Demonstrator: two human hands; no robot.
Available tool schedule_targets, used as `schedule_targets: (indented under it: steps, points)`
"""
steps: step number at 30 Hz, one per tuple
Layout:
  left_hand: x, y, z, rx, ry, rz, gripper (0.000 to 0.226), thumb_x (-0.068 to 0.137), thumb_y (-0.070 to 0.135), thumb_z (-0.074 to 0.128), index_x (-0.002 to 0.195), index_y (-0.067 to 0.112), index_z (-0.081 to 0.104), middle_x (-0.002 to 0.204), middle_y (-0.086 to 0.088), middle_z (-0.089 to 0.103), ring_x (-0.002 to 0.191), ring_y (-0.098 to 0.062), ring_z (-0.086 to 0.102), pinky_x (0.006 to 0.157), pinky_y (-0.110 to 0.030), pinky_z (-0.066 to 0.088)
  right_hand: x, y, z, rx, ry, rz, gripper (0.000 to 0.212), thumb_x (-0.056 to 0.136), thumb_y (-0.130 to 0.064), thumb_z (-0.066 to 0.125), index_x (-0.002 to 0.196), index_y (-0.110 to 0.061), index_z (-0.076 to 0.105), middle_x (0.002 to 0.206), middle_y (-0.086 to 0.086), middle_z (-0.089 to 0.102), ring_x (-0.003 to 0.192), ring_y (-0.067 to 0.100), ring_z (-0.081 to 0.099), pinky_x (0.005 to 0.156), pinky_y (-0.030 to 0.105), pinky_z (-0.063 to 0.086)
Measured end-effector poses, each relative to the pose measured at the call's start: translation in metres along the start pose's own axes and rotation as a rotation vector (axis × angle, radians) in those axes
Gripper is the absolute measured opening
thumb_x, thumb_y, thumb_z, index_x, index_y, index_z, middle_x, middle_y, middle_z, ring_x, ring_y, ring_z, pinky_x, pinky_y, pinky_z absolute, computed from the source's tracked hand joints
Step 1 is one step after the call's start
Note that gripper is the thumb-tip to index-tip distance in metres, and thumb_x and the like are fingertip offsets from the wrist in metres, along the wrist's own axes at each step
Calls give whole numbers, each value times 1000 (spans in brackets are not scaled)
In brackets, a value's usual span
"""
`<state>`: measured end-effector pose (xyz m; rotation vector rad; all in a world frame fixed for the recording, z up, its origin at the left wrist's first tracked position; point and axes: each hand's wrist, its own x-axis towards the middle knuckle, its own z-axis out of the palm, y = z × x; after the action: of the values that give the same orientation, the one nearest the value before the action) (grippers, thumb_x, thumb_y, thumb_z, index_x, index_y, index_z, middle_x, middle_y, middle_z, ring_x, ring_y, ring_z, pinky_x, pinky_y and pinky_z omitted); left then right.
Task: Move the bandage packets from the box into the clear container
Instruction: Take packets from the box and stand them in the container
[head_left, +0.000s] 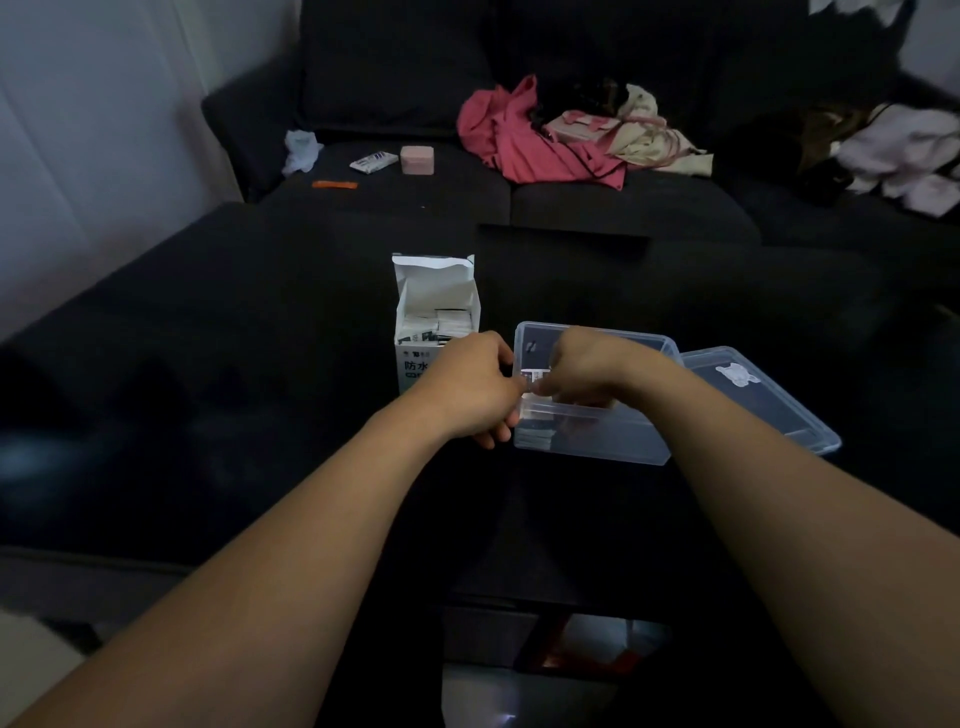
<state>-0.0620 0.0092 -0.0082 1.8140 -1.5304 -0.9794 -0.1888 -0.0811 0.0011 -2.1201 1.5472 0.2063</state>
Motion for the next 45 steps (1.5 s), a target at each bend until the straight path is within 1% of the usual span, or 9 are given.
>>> schedule_targets:
  steps: [6, 14, 19, 21, 24, 27, 32, 35, 45]
  points:
    - [0, -2, 1, -7, 19, 14, 28, 102, 20, 56, 130, 16, 51, 82, -10, 76, 59, -16, 71, 46, -25, 53, -3, 2, -1, -47, -21, -27, 18, 97, -31, 62, 95, -14, 60, 90, 6, 63, 77, 18, 61, 61, 29, 45]
    - [0, -4, 0, 10, 17, 27, 24, 103, 23, 56, 126, 18, 51, 84, -10, 75, 58, -15, 71, 45, -24, 51, -7, 1, 0, -137, -29, -123, 44, 100, -23, 53, 143, -16, 48, 134, 9, 57, 115, 25, 58, 100, 42, 48]
    - [-8, -2, -7, 44, 97, 46, 24, 102, 32, 56, 123, 21, 52, 77, -5, 74, 50, -11, 67, 40, -21, 44, -16, 3, -11, 28, -7, -95, 36, 100, -26, 57, 135, -16, 54, 101, 11, 71, 86, 24, 72, 75, 37, 62]
    - [-14, 0, -18, 6, 259, 130, 16, 98, 34, 63, 108, 21, 64, 66, 1, 70, 44, -2, 62, 40, -17, 41, -21, 2, -17, 97, 168, -169, 23, 97, -26, 64, 115, -11, 66, 87, 8, 73, 74, 18, 73, 68, 33, 62]
    - [-25, -4, -49, -104, 773, 285, 9, 89, 29, 73, 82, 24, 70, 57, 6, 64, 46, 0, 57, 48, -16, 44, -34, -13, -27, 273, 523, -430, 13, 86, -27, 77, 83, -15, 75, 76, 0, 73, 66, 6, 67, 65, 24, 57]
    - [-27, -22, -76, -172, 1009, 165, 7, 78, 21, 73, 83, 22, 69, 65, 5, 63, 58, -8, 58, 66, -29, 53, -44, -48, -25, 332, 550, -657, 11, 82, -27, 81, 77, -19, 76, 70, -9, 70, 62, 0, 61, 59, 16, 50]
    - [-18, -34, -75, -42, 783, 11, 25, 73, 27, 80, 89, 21, 61, 93, 0, 64, 79, -12, 59, 64, -27, 47, -22, -79, -7, -130, 601, -657, 7, 85, -25, 73, 90, -26, 78, 93, -2, 70, 86, 17, 65, 72, 33, 51]
    - [-16, -36, -71, 44, 704, 51, 28, 74, 28, 84, 84, 23, 58, 87, 5, 61, 76, -10, 59, 63, -28, 49, -11, -84, -1, -289, 575, -578, 11, 88, -22, 69, 94, -25, 77, 97, 6, 69, 92, 28, 64, 67, 32, 44]
    - [-8, -43, -66, 130, 665, 128, 26, 81, 9, 76, 75, 26, 58, 78, 7, 65, 73, -13, 66, 72, -42, 62, -2, -87, 2, -283, 515, -535, 10, 85, -20, 72, 90, -25, 78, 98, 7, 70, 90, 28, 66, 68, 32, 47]
